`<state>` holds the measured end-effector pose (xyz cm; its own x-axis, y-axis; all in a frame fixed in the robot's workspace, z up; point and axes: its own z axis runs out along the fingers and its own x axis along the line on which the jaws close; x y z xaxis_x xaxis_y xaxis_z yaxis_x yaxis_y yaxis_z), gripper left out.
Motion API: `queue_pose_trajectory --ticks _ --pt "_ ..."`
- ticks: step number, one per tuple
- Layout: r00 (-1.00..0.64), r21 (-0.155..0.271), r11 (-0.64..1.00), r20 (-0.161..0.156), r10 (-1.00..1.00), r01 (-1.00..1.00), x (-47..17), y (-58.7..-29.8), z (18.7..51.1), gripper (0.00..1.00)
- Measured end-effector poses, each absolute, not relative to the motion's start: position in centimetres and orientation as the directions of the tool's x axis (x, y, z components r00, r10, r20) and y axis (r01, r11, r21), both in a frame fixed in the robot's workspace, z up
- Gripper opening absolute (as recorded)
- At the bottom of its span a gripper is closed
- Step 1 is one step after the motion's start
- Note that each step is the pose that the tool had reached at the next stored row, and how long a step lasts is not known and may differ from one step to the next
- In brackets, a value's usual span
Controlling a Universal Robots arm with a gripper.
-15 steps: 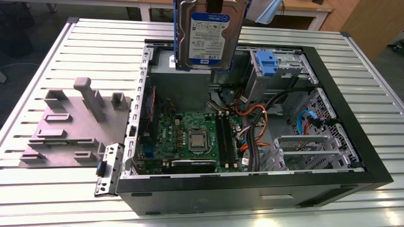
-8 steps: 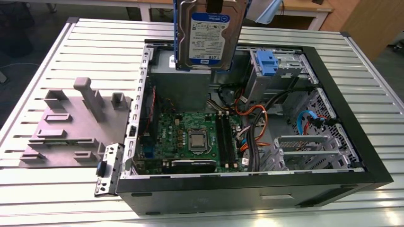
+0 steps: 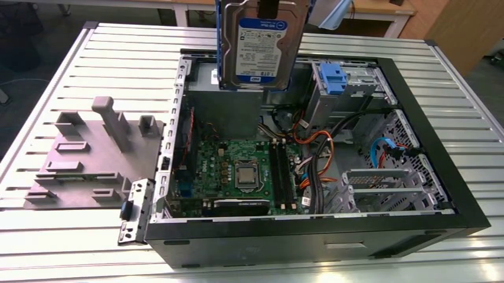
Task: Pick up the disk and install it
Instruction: 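Pick up the disk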
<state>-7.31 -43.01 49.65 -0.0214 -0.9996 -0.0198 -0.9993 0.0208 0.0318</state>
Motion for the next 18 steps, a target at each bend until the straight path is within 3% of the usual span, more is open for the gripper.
queue_pose_trajectory --ticks 18 --pt "-0.021 0.032 0.021 -0.02 -1.0 -0.999 -7.3 -44.3 49.6 0.35"
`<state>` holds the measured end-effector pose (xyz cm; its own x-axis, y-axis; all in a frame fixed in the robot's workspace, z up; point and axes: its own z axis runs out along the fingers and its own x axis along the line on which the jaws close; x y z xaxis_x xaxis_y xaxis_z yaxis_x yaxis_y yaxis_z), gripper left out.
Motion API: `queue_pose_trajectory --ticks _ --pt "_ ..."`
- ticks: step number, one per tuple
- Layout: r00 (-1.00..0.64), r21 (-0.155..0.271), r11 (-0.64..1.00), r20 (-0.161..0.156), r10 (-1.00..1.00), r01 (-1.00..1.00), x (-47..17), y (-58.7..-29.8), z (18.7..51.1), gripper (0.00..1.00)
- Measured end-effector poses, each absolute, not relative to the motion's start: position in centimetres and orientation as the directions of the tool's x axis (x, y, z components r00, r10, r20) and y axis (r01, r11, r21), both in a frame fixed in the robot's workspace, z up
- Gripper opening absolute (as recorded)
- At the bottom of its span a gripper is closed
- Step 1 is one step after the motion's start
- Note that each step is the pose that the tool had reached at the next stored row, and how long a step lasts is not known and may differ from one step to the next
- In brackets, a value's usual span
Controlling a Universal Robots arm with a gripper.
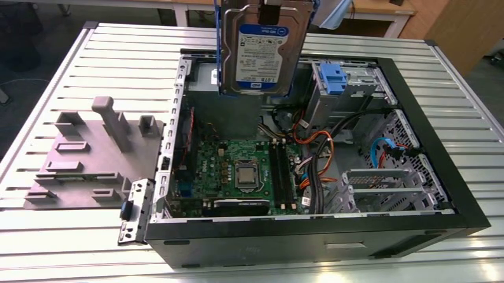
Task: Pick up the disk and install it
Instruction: 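Pick up the disk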
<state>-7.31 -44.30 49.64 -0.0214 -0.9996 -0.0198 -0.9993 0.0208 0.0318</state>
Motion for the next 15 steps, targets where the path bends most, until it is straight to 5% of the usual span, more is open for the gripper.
queue_pose_trajectory --ticks 15 --pt "-0.022 0.032 0.021 -0.02 -1.0 -0.999 -7.3 -45.5 49.6 0.35"
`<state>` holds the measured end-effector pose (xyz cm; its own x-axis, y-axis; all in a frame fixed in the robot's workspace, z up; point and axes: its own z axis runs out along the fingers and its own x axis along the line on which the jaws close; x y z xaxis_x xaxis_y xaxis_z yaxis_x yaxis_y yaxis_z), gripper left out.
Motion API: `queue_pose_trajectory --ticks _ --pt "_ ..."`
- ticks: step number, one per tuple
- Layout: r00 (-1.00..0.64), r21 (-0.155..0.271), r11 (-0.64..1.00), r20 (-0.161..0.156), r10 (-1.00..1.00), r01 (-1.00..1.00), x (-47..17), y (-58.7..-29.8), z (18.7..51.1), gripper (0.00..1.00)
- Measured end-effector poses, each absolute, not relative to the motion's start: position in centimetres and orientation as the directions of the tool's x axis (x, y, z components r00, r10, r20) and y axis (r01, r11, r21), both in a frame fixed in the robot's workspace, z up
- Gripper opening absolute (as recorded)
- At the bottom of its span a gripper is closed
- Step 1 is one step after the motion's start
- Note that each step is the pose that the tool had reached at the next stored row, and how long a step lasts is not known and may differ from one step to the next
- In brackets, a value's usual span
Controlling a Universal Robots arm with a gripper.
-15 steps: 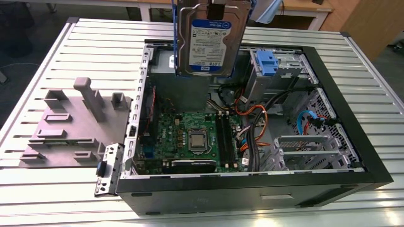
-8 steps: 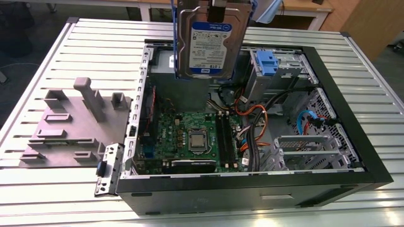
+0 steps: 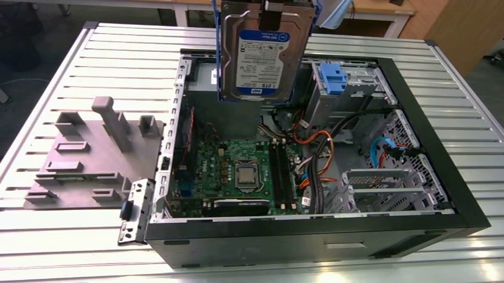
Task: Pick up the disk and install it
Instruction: 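Pick up the disk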
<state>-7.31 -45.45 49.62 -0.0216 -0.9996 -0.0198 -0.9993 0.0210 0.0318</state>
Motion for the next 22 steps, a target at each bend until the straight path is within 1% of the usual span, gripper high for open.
queue_pose_trajectory --ticks 14,22 --pt "-0.021 0.032 0.021 -0.02 -1.0 -0.999 -7.3 -46.4 49.6 0.35" --pt "-0.022 0.032 0.021 -0.02 -1.0 -0.999 -7.3 -47.5 49.6 0.35"
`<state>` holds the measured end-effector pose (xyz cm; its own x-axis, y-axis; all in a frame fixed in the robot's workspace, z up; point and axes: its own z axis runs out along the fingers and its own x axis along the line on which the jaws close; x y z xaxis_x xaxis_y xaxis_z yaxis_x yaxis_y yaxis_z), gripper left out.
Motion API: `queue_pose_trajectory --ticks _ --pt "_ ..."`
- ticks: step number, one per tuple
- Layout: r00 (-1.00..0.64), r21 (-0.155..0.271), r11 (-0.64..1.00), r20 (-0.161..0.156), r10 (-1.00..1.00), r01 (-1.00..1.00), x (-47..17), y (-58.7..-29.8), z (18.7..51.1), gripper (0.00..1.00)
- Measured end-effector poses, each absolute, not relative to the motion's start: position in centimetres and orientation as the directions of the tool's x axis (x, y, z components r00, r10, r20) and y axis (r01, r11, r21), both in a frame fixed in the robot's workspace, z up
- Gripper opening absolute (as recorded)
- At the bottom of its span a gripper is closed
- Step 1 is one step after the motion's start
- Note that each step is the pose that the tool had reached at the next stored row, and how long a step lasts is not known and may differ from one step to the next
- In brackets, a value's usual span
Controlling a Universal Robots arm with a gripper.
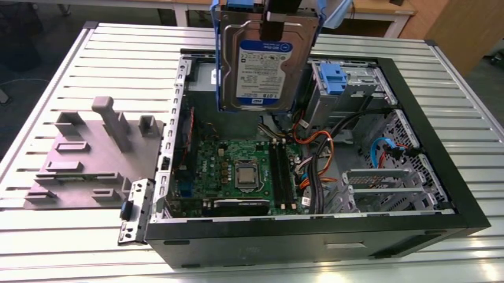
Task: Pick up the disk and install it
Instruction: 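Pick up the disk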
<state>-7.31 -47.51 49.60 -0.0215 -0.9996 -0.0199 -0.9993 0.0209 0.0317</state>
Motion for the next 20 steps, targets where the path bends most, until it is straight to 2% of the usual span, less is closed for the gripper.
queue_pose_trajectory --ticks 20 --pt "-0.021 0.032 0.021 -0.02 -1.0 -0.999 -7.3 -50.4 49.6 0.35"
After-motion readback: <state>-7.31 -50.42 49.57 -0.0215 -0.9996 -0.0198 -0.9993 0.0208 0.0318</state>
